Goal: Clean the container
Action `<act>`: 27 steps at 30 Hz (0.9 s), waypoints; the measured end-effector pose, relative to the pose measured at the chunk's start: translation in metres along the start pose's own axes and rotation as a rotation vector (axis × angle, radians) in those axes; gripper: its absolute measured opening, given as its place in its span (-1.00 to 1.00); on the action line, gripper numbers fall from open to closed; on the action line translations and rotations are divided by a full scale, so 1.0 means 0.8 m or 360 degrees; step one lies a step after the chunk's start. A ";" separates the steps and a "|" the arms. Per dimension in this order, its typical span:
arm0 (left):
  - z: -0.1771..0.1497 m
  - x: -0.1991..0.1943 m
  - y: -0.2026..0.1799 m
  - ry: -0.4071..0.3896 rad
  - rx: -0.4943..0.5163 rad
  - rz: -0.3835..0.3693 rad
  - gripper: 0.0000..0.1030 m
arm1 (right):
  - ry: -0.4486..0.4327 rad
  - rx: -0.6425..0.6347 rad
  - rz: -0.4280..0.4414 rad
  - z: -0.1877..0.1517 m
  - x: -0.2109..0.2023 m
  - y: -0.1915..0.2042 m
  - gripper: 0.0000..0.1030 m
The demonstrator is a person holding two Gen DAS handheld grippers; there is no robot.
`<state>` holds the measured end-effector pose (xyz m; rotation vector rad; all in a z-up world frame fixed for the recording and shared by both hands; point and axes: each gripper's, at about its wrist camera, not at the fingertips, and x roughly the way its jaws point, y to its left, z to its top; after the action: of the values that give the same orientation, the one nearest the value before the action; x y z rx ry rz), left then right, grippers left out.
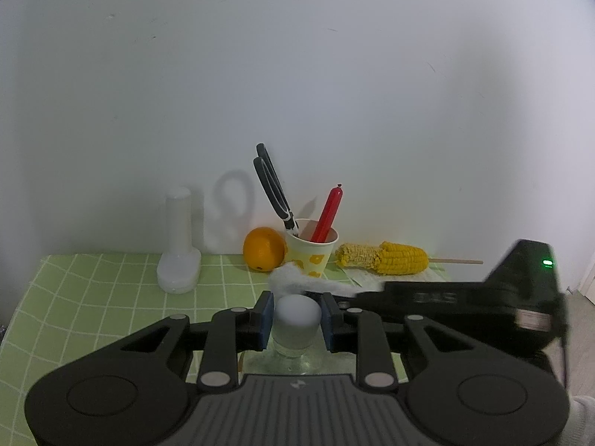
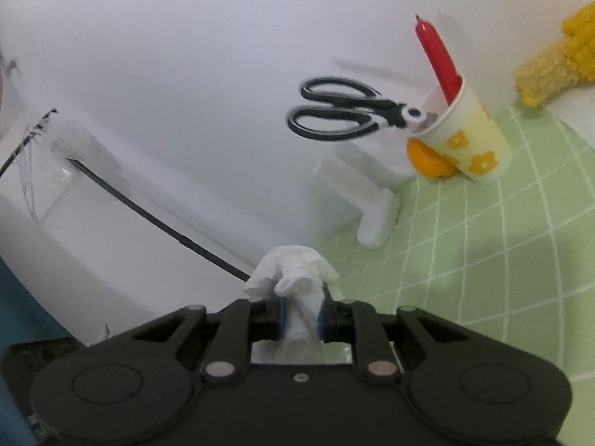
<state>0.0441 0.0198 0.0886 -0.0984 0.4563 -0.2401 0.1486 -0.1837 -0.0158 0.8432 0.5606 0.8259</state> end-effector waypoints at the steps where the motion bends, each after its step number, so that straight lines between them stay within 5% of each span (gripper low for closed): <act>1: 0.000 0.000 0.000 0.0000 0.0000 0.0001 -0.45 | 0.0014 0.0024 -0.0003 0.001 0.006 -0.005 -0.68; 16: -0.002 0.003 -0.001 0.0011 0.0014 0.0017 -0.43 | 0.0125 0.0014 -0.0388 -0.044 -0.016 -0.034 -0.68; 23: -0.010 0.006 -0.005 0.0004 0.0019 0.0068 -0.44 | 0.0188 -0.0032 -0.0340 -0.066 -0.038 -0.025 -0.68; 26: -0.017 0.004 -0.010 -0.0061 0.0028 0.0137 -0.17 | 0.0096 -0.0015 -0.0317 -0.068 -0.051 -0.025 -0.69; 27: -0.021 0.003 -0.013 -0.0092 0.0040 0.0171 0.14 | 0.0064 -0.0012 -0.0304 -0.067 -0.057 -0.026 -0.68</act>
<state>0.0368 0.0081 0.0740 -0.0556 0.3999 -0.1371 0.0926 -0.2067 -0.0576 0.7545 0.6622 0.6710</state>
